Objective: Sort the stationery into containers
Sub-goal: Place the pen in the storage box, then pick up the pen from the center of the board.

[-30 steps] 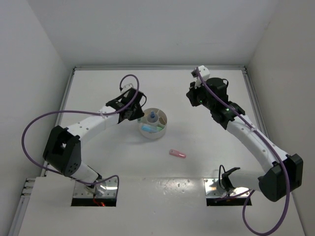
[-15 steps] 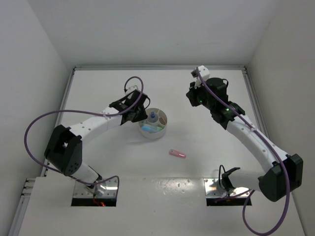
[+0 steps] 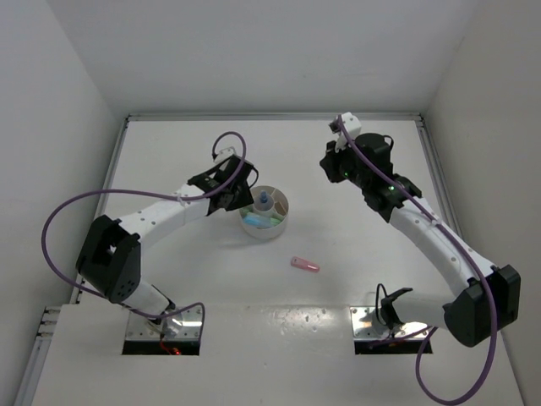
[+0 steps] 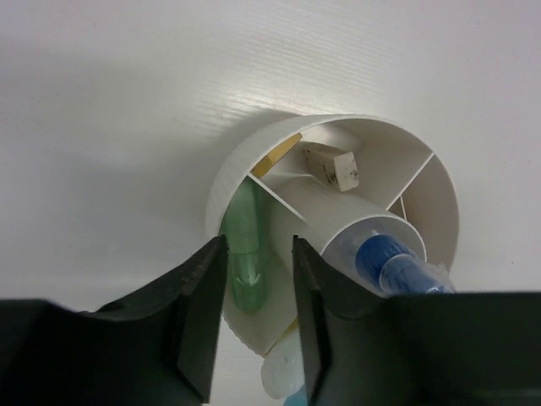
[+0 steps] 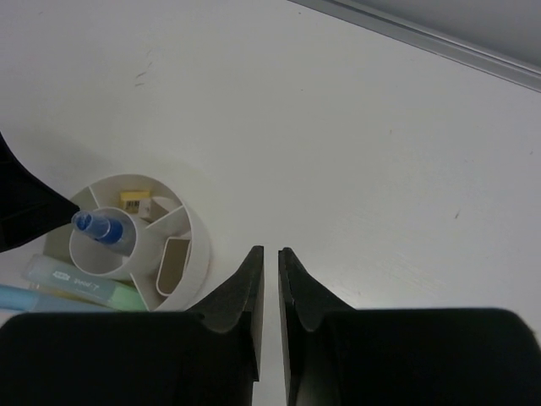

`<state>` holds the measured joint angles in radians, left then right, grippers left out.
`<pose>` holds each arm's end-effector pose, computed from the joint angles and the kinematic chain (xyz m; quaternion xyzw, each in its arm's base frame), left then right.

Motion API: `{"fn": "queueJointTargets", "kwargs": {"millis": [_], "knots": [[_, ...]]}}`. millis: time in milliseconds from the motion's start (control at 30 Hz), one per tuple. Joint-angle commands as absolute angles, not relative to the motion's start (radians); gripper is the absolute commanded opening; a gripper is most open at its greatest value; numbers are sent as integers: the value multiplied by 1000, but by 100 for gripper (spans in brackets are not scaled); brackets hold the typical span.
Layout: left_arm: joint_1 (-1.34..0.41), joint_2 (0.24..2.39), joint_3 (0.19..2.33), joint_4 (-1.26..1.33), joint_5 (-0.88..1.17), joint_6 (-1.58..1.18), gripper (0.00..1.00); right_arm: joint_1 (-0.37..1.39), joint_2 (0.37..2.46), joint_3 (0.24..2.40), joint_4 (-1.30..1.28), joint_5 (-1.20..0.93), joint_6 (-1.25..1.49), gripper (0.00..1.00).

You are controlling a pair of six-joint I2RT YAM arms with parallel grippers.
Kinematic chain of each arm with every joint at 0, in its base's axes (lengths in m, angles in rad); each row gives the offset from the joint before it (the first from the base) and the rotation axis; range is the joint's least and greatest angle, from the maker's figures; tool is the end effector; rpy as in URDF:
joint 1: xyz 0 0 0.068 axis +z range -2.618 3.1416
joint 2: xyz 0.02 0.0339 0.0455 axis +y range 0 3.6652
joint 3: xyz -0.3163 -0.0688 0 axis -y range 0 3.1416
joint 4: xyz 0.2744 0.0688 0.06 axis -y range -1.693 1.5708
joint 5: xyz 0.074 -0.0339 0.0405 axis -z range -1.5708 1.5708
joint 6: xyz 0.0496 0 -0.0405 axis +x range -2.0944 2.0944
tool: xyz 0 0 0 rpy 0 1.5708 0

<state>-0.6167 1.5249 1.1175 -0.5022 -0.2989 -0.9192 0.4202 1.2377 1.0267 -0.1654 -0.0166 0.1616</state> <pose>0.2987 -0.1938 0.2800 -0.1887 0.9173 -0.1217 0.3287 0.2849 0.1282 0.3682 -0.1112 0.8194 0.1679 0.5367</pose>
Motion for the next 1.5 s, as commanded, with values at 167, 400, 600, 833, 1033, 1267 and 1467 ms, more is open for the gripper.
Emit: {"fn": "queueJointTargets", "kwargs": {"millis": [167,400,600,833,1033,1267,1467], "knots": [[-632,1292,1129,-558,-488,-923,0,423,1342,1150,-596,-470,-335,49],[-537,1019,925,-558,-575,-914,57,459,1503,1103,-916,-549,-563,32],[-479,969,819,-558,-566,-914,69,567,1491,988,-907,-535,-600,74],[-469,992,828,-539,-555,-896,69,693,1444,855,-724,-431,-488,75],[-469,992,818,-528,-546,-896,69,799,1503,864,-586,-298,-355,71],[-469,974,818,-528,-546,-896,69,882,1601,907,-485,-128,-258,70],[-469,974,818,-528,-555,-896,69,891,1629,888,-446,-48,-249,66]]}}
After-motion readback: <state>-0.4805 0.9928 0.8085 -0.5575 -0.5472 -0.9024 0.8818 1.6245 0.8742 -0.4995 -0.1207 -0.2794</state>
